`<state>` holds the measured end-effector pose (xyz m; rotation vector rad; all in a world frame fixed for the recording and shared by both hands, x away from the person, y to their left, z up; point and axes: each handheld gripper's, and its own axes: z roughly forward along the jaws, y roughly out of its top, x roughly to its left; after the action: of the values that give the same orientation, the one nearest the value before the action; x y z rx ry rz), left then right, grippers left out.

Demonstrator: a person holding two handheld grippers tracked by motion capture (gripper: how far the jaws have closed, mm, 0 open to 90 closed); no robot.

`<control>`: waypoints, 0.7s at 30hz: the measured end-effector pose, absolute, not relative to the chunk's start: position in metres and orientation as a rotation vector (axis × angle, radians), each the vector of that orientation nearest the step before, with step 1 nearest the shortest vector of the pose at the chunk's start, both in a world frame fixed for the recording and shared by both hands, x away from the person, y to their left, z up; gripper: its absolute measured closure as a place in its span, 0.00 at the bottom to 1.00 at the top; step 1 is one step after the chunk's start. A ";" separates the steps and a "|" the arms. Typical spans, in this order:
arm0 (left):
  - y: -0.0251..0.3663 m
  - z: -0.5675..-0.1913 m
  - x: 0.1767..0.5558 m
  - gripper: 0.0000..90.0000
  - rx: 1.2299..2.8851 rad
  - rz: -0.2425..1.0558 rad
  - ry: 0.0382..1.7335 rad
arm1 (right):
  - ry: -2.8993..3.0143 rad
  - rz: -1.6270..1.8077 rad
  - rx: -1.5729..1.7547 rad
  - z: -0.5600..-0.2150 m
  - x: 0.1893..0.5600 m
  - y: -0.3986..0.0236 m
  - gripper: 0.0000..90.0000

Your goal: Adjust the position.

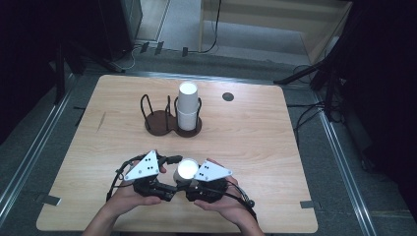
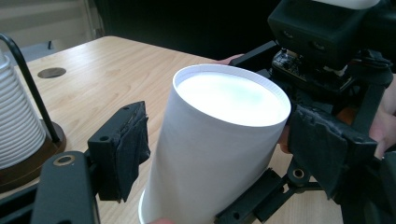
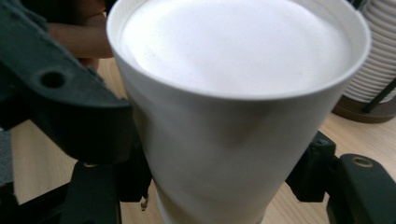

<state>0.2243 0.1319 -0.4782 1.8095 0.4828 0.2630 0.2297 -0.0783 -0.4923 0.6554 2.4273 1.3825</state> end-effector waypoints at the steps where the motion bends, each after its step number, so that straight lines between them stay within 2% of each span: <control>1: 0.132 -0.478 0.224 0.23 1.809 0.258 0.479 | 2.442 1.385 0.637 -0.492 0.229 -0.078 0.39; 8: 0.130 -0.478 0.222 0.25 1.818 0.251 0.463 | 2.474 1.387 0.597 -0.492 0.227 -0.075 0.39; 11: 0.131 -0.478 0.222 0.35 1.808 0.243 0.456 | 2.483 1.387 0.592 -0.493 0.227 -0.074 0.39; 18: 0.131 -0.478 0.223 0.37 1.806 0.250 0.445 | 2.493 1.391 0.602 -0.493 0.228 -0.075 0.37; 20: 0.133 -0.478 0.223 0.38 1.789 0.246 0.452 | 2.490 1.411 0.629 -0.493 0.228 -0.075 0.30; 21: 0.134 -0.477 0.223 0.39 1.778 0.252 0.456 | 2.459 1.412 0.657 -0.493 0.226 -0.075 0.23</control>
<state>0.2234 0.1343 -0.4774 1.7784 0.4563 0.2519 0.2261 -0.0748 -0.4934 0.6568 2.4589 1.4116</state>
